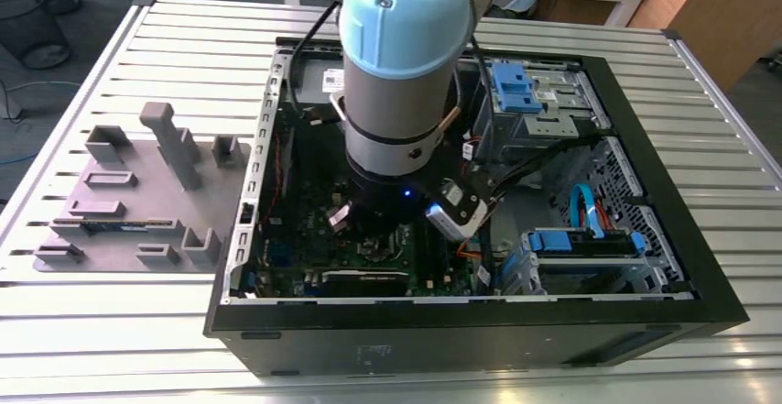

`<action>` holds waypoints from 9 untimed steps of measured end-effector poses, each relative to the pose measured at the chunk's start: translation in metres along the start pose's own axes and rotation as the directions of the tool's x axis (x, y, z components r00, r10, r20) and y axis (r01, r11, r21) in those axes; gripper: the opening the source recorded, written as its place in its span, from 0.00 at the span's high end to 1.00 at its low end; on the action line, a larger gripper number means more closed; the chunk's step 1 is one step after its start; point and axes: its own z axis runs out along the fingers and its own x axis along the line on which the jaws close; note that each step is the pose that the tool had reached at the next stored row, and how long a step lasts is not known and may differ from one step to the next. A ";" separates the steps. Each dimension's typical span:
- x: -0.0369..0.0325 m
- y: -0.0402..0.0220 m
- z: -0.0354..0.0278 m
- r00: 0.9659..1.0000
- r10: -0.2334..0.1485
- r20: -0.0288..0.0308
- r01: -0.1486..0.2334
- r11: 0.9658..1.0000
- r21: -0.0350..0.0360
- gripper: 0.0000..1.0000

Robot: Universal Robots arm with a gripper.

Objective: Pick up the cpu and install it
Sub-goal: 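Install the first cpu locking lever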

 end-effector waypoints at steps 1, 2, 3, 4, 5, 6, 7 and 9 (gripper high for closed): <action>-0.0001 0.0005 -0.0031 1.000 0.000 0.001 0.000 1.000 0.000 0.89; -0.0003 0.0009 -0.0063 1.000 0.000 0.002 0.000 1.000 0.001 0.89; -0.0006 0.0016 -0.0094 1.000 0.000 0.003 0.000 1.000 0.001 0.89; -0.0011 0.0028 -0.0113 1.000 0.000 0.005 0.000 1.000 0.002 0.89; -0.0017 0.0045 -0.0124 1.000 0.000 0.007 0.000 1.000 0.003 0.89; -0.0025 0.0069 -0.0126 1.000 0.000 0.010 0.000 1.000 0.005 0.89; -0.0034 0.0095 -0.0126 1.000 0.000 0.012 0.000 1.000 0.005 0.89; -0.0049 0.0138 -0.0125 1.000 0.000 0.015 0.000 1.000 0.007 0.89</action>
